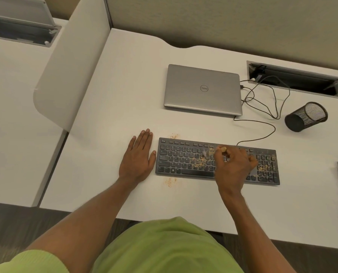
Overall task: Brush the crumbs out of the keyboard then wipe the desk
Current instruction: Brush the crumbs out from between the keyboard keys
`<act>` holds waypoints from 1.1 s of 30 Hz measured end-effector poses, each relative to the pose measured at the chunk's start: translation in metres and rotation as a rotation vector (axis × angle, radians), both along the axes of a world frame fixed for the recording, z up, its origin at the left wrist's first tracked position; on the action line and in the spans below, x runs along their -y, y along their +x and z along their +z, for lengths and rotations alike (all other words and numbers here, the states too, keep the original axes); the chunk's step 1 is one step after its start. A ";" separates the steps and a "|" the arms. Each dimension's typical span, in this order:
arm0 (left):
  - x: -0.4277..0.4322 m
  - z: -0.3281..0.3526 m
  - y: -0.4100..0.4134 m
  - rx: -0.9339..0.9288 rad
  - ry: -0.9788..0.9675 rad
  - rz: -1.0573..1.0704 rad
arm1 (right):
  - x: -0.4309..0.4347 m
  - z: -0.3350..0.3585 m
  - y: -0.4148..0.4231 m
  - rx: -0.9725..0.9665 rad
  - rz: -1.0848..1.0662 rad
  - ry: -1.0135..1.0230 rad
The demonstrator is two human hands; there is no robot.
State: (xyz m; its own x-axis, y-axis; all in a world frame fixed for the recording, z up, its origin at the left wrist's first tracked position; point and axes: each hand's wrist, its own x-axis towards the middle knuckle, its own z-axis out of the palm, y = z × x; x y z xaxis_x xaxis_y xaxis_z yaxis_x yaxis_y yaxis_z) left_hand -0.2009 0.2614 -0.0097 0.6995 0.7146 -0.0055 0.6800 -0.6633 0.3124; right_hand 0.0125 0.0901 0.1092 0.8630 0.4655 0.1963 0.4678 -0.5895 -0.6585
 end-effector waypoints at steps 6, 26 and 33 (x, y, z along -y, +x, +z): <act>0.000 0.000 0.000 0.008 -0.004 -0.001 | -0.002 0.003 0.000 0.023 -0.020 -0.001; 0.000 -0.001 0.000 0.003 -0.004 0.001 | 0.003 0.003 -0.004 -0.004 0.136 0.021; 0.000 -0.001 0.000 -0.001 -0.007 -0.001 | -0.013 0.004 -0.003 -0.013 0.406 0.002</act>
State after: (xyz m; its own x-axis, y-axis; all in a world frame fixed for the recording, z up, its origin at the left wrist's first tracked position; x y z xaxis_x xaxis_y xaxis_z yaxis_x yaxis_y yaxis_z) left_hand -0.2007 0.2615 -0.0105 0.7005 0.7135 -0.0112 0.6795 -0.6622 0.3158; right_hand 0.0090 0.1032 0.1129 0.6115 0.7687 0.1878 0.6541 -0.3574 -0.6667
